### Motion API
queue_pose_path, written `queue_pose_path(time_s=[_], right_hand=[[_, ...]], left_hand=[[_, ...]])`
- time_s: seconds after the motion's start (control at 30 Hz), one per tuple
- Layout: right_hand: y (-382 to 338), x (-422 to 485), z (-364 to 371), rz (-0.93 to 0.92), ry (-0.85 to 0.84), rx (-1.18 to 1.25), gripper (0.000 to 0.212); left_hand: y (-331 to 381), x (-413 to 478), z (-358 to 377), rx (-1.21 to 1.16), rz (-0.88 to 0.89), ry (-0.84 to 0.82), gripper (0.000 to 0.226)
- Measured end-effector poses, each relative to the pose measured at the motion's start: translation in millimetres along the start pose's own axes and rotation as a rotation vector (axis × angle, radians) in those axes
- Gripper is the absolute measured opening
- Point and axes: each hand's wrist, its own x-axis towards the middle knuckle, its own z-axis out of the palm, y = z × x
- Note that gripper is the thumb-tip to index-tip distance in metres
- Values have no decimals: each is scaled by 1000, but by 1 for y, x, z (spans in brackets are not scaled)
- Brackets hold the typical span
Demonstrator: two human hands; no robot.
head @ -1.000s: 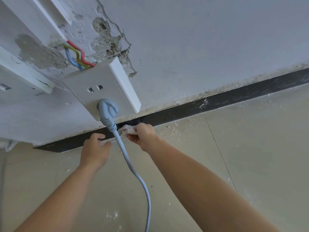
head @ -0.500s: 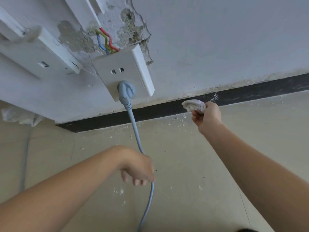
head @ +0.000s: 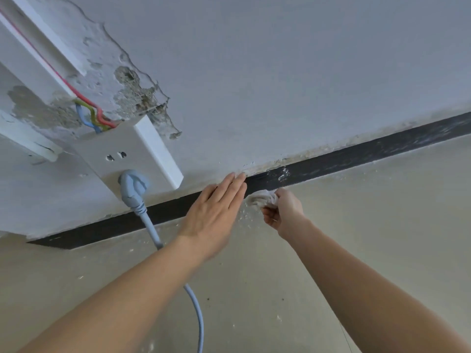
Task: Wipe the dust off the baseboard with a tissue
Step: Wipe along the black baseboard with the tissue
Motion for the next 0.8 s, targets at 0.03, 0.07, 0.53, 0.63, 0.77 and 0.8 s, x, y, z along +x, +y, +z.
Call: queue_pose_path(time_s=[0.03,0.07,0.53,0.63,0.77,0.8], right_hand=[[3,1,4,8,-25,-4,19],[6,1,10,8,-60,-7,17],[-54,33,-52,-121,31,380,25],[-45,19,-62,-160,144,510,24],[-17,7,-24,-33,57,244,21],[-12,6,-10,26,-3,232,18]], left_hand=[[-3,1,5,82,19,-14,73],[-6,2,10,185,38,-28,75],[-10,13,22,375,296,-204,64],[-15,14,32,281,265,-46,71],[-17,19,35,152,265,42,68],[-16,20,32,128,257,38,67]])
